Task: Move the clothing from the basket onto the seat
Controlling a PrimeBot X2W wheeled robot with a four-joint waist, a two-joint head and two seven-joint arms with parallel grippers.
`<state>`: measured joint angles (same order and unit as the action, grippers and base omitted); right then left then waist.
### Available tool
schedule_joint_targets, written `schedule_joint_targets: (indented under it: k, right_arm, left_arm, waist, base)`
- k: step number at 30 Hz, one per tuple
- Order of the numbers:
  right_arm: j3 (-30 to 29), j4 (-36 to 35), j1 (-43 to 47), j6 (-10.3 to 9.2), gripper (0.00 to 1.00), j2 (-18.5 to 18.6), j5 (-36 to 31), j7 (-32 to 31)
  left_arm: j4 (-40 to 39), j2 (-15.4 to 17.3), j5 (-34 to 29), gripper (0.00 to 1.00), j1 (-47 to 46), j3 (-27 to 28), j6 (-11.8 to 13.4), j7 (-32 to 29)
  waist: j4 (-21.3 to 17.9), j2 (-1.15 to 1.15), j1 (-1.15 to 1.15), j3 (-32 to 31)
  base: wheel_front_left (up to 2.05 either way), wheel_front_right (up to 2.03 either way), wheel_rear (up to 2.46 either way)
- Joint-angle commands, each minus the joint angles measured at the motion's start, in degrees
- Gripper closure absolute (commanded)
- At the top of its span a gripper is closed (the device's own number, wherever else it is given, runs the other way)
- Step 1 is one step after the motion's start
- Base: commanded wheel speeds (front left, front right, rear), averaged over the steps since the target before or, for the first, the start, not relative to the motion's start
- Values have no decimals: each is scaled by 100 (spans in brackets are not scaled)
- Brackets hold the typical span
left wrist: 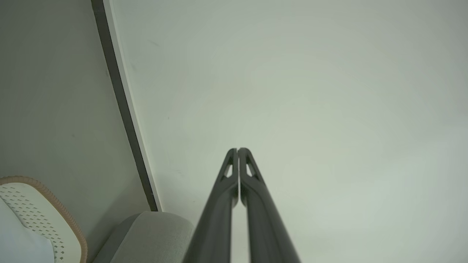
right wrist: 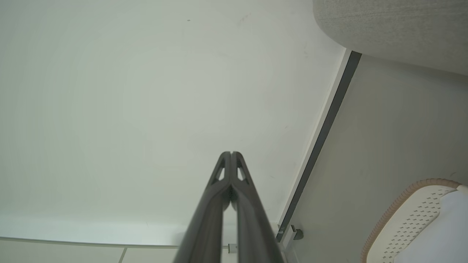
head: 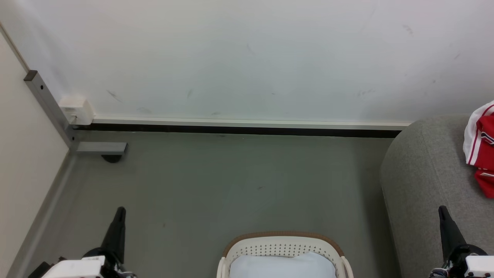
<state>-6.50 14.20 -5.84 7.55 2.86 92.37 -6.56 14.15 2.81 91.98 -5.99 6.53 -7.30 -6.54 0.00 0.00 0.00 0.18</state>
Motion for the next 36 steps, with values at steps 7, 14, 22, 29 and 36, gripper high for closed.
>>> schedule_joint_targets:
  k: [7,14,22,29,36]
  right_arm:
    - [-24,-33,-72,-12,100,2,5,-18]
    - [-24,-32,-72,-12,100,3,6,-17]
    - [-23,-32,-72,-11,100,3,6,-17]
    - [-23,-32,-72,-12,100,4,7,-16]
    - [-22,-32,-72,-11,100,4,7,-16]
  left_arm:
    - [-20,10,76,100,-49,14,-36,-23]
    - [-21,10,77,100,-49,13,-36,-22]
    - [-21,10,77,100,-48,13,-36,-22]
    - [-21,10,77,100,-48,12,-36,-22]
    - [-21,10,78,100,-48,12,-36,-22]
  waist:
    - [0,0,0,0]
    - [0,0,0,0]
    - [0,0,0,0]
    - [0,0,0,0]
    - [0,0,0,0]
  base:
    - [0,0,0]
    - [0,0,0]
    - [0,0,0]
    - [0,0,0]
    - [0,0,0]
